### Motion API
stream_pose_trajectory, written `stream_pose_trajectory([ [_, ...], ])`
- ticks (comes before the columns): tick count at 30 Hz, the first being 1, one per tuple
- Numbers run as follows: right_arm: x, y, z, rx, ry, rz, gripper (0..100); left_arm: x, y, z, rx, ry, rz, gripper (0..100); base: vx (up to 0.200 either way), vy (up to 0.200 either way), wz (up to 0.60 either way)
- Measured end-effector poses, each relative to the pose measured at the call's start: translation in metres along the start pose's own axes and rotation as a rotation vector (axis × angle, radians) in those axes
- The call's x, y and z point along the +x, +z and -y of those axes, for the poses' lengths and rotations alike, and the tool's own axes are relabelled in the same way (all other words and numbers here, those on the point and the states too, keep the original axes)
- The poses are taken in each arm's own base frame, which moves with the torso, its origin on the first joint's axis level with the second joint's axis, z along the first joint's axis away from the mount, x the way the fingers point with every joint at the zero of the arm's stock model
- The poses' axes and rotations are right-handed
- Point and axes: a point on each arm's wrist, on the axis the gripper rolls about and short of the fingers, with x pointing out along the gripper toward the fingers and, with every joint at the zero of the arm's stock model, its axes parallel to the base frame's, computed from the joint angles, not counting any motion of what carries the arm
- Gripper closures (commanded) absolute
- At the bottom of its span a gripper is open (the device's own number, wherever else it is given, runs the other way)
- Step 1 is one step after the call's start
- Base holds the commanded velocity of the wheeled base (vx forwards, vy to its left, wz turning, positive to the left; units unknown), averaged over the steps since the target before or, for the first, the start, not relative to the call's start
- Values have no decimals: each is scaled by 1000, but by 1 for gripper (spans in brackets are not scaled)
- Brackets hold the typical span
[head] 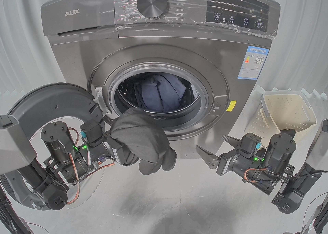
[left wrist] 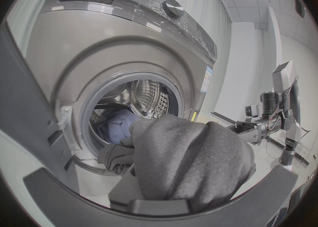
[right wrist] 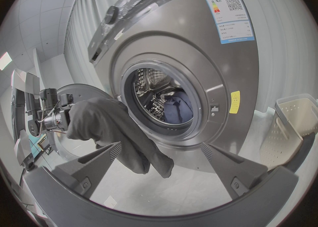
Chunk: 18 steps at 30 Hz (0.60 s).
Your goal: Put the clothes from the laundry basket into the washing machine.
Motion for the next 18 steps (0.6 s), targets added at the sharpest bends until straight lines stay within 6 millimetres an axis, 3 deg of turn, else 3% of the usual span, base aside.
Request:
stream_pose_trajectory([
  [6, -1, -1, -3, -1, 12, -5, 0, 4, -3, 6, -2, -23, -9, 100, 200, 0, 0],
  [18, -14, -13, -13, -17, 54, -69, 0, 10, -11, 18, -8, -25, -29, 100, 0, 0, 0],
])
